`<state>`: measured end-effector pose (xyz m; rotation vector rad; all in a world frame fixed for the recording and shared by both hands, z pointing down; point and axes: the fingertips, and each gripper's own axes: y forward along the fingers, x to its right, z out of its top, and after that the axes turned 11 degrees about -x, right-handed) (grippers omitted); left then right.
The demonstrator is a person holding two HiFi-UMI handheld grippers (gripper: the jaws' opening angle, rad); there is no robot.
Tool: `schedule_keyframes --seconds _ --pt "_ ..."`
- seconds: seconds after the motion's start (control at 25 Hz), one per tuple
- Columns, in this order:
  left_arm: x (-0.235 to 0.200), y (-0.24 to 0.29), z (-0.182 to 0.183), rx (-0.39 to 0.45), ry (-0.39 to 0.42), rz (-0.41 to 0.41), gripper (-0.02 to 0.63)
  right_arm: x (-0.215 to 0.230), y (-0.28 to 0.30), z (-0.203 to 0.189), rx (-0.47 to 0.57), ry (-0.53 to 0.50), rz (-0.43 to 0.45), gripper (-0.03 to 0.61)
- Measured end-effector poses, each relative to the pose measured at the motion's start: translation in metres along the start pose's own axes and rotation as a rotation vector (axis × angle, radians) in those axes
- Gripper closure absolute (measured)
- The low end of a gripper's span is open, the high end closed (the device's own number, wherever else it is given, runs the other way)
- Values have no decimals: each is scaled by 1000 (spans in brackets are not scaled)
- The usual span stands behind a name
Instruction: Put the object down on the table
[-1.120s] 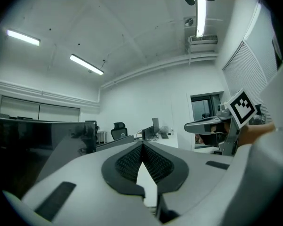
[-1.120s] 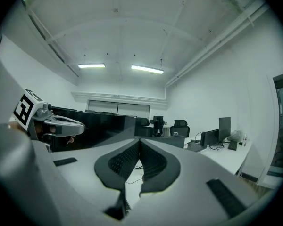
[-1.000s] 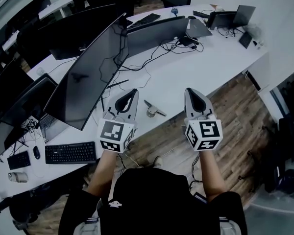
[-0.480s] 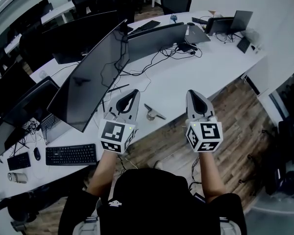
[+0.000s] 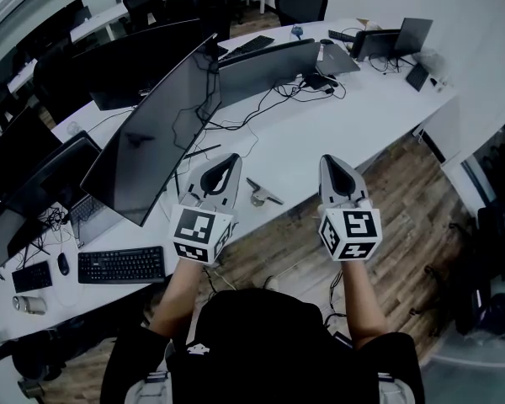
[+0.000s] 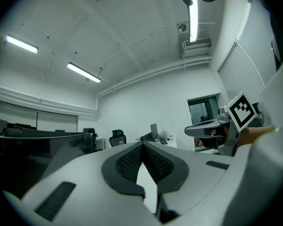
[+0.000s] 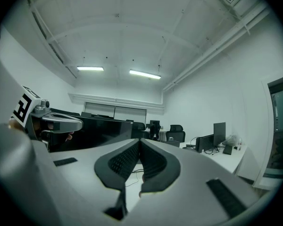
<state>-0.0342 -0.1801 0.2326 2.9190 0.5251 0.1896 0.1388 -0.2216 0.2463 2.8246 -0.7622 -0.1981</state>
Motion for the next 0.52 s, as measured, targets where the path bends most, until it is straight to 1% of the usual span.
schedule_keyframes --seconds 0.52 --pt "-1 2 -3 -1 -12 4 600 0 2 -1 -8 -9 8 554"
